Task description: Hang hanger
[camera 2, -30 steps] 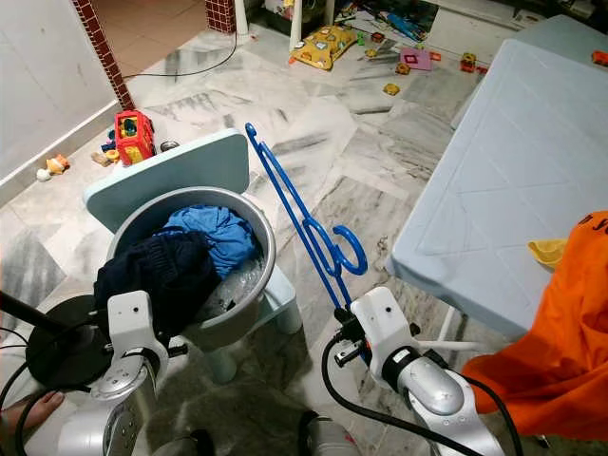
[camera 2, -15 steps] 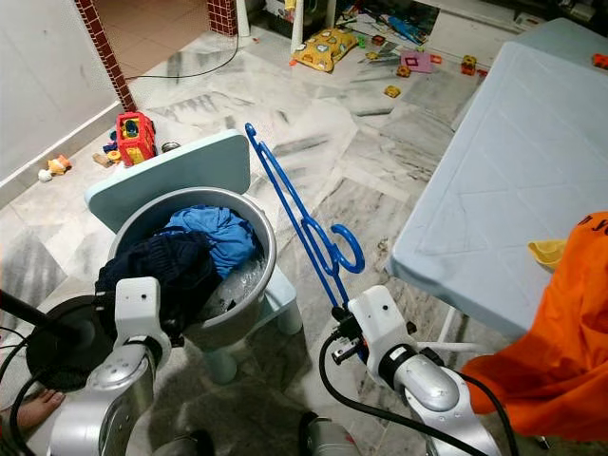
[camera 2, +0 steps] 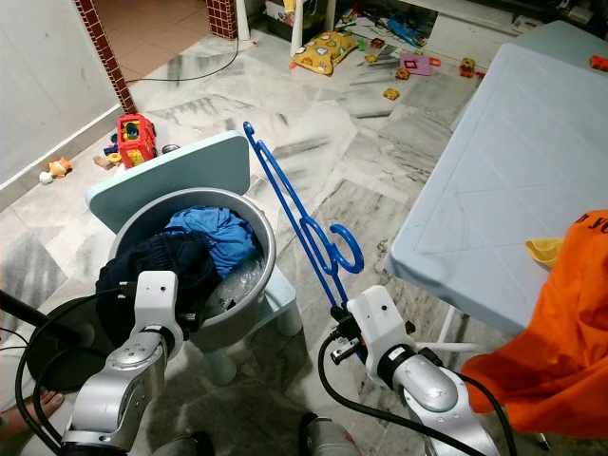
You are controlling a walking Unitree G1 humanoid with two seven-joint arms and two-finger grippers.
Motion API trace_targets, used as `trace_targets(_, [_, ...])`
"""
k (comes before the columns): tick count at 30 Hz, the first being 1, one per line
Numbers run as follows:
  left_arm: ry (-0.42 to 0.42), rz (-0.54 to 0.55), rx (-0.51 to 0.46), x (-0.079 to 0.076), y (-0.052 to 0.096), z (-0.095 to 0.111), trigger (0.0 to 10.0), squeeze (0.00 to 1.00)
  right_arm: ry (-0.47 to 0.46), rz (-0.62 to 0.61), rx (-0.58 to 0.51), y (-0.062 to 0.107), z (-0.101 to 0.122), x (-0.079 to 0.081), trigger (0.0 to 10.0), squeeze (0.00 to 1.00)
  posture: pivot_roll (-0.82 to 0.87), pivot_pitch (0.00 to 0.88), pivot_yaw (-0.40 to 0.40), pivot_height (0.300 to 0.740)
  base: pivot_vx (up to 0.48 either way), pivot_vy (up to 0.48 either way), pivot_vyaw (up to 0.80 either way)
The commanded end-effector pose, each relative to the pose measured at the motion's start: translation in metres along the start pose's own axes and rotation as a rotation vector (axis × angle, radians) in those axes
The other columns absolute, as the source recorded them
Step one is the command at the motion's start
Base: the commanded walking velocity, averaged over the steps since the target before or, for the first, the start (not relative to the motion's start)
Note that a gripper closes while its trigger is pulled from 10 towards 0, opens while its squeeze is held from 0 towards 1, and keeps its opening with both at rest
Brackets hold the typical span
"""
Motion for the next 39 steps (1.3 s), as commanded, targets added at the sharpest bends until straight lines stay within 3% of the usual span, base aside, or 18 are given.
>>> trace_targets(1, [-0.016,0.012,0.011,0.001,0.000,-0.005,10.0,0.00,-0.002,-0.006,0.008,0.003,-0.003,-0.001,10.0,0.00,-0.22,0.186,-0.045,0.740,0.000,0.000,0.00])
trace_targets(24, [-0.064,0.050,0.015,0.016,-0.015,-0.006,10.0,0.00,-0.012,-0.005,0.010,0.004,-0.003,0.003,10.0,0.00,-0.22,0.191,-0.038,0.740,0.000,0.000,0.00])
trace_targets(36, [-0.062,0.048,-0.013,0.022,-0.033,0.001,10.0,0.00,-0.011,-0.013,0.012,0.006,-0.004,0.002,10.0,0.00,-0.24,0.190,-0.037,0.740,0.000,0.000,0.00])
trace_targets(37, [-0.058,0.041,-0.013,0.021,-0.034,0.001,9.1,0.00,-0.011,-0.014,0.012,0.006,-0.004,0.002,10.0,0.00,-0.24,0.190,-0.037,0.740,0.000,0.000,0.00])
trace_targets(38, [-0.050,0.024,-0.017,0.019,-0.036,0.001,4.5,0.00,-0.012,-0.016,0.012,0.006,-0.004,0.002,10.0,0.00,-0.24,0.191,-0.034,0.740,0.000,0.000,0.00])
trace_targets(39, [-0.047,0.017,-0.019,0.018,-0.036,0.001,4.5,0.00,-0.012,-0.016,0.012,0.006,-0.004,0.002,10.0,0.00,-0.24,0.191,-0.034,0.740,0.000,0.000,0.00])
Point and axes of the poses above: a point about 5 cm out from each wrist's last joint towards the gripper, its own y axis pointing back from the gripper into the wrist, its own z axis along the axis of the wrist's last joint, x = y × z, the point moved 1 cm from there along -y, pointing out of the wrist towards the gripper, and after that the axes turned 9 degrees about y, right-handed, at the moved point
